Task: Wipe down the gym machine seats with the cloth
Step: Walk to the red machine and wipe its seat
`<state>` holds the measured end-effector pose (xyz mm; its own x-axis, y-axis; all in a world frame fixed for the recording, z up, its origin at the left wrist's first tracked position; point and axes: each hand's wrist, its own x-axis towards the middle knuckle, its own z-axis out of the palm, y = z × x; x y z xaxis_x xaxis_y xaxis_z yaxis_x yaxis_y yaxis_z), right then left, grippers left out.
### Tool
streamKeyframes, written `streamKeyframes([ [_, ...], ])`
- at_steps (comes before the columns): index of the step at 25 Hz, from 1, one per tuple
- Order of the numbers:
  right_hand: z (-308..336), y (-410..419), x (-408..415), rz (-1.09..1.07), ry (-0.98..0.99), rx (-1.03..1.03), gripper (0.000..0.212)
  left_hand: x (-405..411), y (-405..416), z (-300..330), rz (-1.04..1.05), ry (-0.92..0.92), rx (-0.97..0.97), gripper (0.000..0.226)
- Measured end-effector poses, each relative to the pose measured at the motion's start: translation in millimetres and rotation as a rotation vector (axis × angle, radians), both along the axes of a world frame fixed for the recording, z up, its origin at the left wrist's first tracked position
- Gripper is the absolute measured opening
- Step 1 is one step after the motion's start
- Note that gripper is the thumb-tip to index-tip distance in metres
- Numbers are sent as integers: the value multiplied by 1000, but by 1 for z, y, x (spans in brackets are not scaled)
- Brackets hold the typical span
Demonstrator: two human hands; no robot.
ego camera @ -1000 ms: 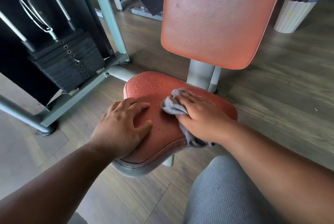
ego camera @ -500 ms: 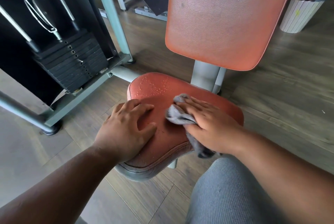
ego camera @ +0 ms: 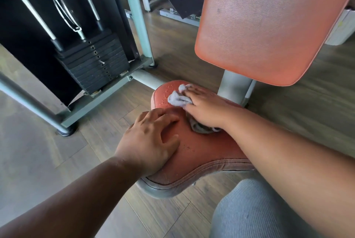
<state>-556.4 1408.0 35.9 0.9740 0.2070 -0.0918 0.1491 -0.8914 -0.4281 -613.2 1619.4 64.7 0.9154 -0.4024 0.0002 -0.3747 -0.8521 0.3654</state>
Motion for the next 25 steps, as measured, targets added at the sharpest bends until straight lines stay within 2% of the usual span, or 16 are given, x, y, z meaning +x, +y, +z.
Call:
streamKeyframes([
  [3, -1, -35, -45, 116, 1, 48, 58, -1, 0, -2, 2, -12, -8, 63],
  [5, -1, -53, -36, 3, 27, 7, 56, -2, 0, -1, 12, -6, 1, 59],
  [8, 2, -23, 13, -96, 64, -1, 55, -2, -1, 1, 18, 9, 13, 57],
  [11, -1, -1, 16, 10, 20, 8, 58, -1, 0, 1, 19, 8, -10, 56],
  [14, -1, -34, -22, 125, -3, 21, 57, -3, 0, 1, 13, 2, -26, 57],
  [16, 2, -47, -19, 36, 34, 45, 55, -1, 0, 0, 11, 1, -22, 59],
  [19, 4, -22, 22, -108, 101, 15, 55, 0, 1, -1, 7, 1, -24, 58],
  [22, 0, -1, 22, -6, 24, 0, 57, -1, 2, -1, 7, 3, -40, 57],
  [25, -5, -31, -2, 116, 51, 28, 58, -1, 2, -1, 1, -13, -26, 57],
])
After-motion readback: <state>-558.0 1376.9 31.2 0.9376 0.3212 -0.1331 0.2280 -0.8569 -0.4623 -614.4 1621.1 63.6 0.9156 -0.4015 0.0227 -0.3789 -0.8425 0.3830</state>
